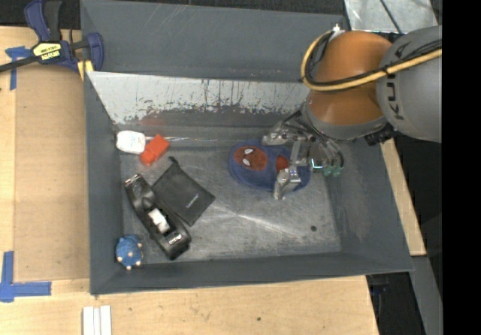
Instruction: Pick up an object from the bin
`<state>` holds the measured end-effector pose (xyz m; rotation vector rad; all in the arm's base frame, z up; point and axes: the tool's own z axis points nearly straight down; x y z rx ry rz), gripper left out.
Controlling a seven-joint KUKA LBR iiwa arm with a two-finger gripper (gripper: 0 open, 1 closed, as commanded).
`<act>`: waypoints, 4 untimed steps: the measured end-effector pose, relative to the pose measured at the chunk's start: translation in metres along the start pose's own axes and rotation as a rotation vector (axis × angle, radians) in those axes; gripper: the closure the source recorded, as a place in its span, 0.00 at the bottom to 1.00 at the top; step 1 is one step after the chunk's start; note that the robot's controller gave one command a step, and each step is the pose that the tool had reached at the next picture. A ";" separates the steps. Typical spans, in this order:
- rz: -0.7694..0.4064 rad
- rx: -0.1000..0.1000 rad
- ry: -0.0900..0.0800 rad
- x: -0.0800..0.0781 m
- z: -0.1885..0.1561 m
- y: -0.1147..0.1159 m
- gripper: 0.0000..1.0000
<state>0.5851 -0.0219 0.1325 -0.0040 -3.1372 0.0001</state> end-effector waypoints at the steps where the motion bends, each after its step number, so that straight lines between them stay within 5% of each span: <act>1: 0.168 -0.001 -0.007 -0.028 0.057 0.006 0.00; 4: 0.162 0.000 -0.009 -0.030 0.055 0.005 0.00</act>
Offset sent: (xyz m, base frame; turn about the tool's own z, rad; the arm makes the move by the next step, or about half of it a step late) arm 0.0253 0.0058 -0.0625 0.1692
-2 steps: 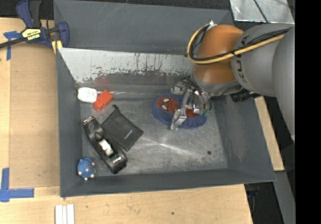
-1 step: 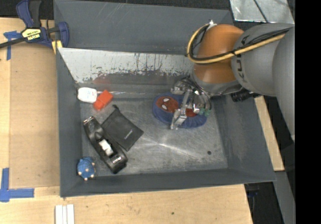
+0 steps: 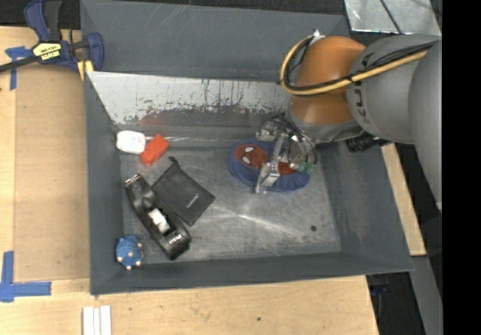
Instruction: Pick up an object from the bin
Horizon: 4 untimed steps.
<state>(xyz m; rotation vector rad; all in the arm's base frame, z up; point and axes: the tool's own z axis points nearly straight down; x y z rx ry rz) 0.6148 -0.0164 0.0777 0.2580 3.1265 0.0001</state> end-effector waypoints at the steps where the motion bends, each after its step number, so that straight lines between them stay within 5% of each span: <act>1: -0.002 0.000 0.000 0.000 0.000 0.000 0.00; 2: -0.002 0.000 -0.006 -0.002 -0.002 0.000 1.00; 3: -0.003 -0.001 -0.006 -0.005 -0.073 0.000 1.00; 4: -0.004 -0.001 -0.002 -0.007 -0.092 0.000 1.00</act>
Offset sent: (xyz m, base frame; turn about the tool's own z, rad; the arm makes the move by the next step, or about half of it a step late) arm 0.0000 0.0000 0.0000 0.0000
